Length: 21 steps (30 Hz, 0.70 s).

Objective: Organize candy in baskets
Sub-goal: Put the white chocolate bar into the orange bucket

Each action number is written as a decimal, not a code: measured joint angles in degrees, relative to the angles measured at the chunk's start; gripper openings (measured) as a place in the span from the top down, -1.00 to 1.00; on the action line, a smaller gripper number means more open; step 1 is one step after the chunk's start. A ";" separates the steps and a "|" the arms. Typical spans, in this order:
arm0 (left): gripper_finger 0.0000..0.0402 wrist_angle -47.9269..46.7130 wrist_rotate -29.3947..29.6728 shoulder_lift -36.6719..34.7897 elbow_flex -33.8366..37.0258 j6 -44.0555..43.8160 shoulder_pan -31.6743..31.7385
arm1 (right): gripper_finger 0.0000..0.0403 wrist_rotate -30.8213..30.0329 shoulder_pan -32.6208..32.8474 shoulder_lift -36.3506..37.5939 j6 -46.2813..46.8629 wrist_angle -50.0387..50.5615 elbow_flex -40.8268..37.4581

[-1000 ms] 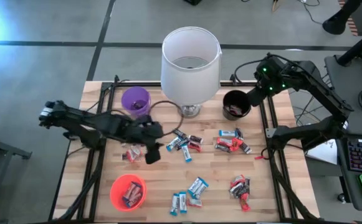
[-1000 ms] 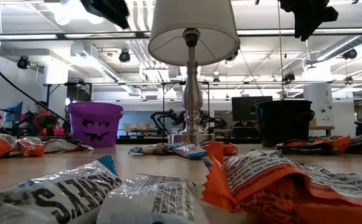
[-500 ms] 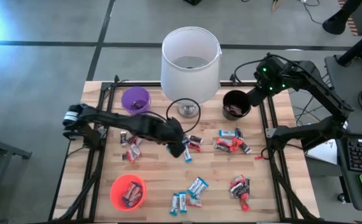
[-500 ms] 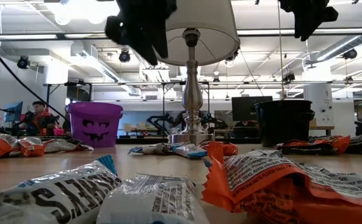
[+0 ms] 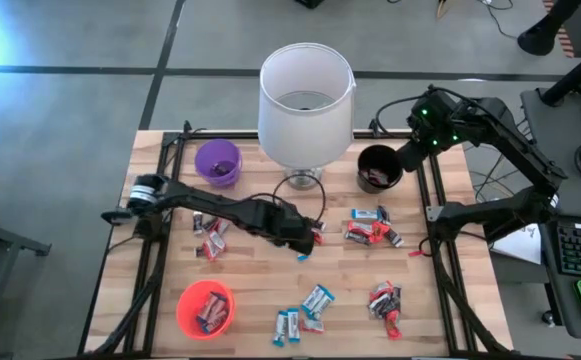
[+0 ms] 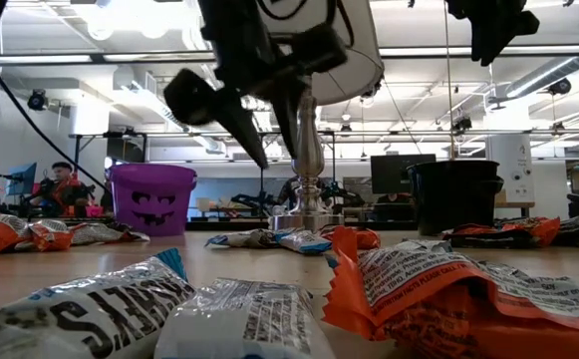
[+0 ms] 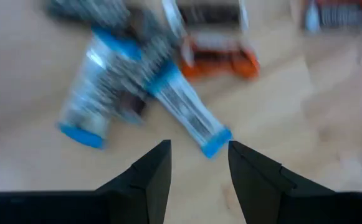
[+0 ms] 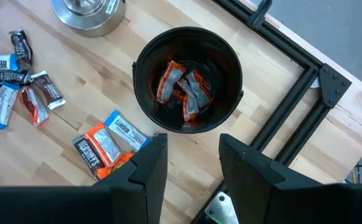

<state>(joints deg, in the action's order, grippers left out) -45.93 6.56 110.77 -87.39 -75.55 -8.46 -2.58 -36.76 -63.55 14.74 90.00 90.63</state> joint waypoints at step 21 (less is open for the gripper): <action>0.30 3.42 -3.11 7.43 -1.93 -13.02 0.28 | 0.32 0.01 -0.01 0.02 0.01 0.01 0.00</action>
<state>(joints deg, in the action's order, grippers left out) -42.51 3.45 118.19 -89.32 -88.57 -8.19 -2.57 -36.77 -63.53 14.75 90.02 90.63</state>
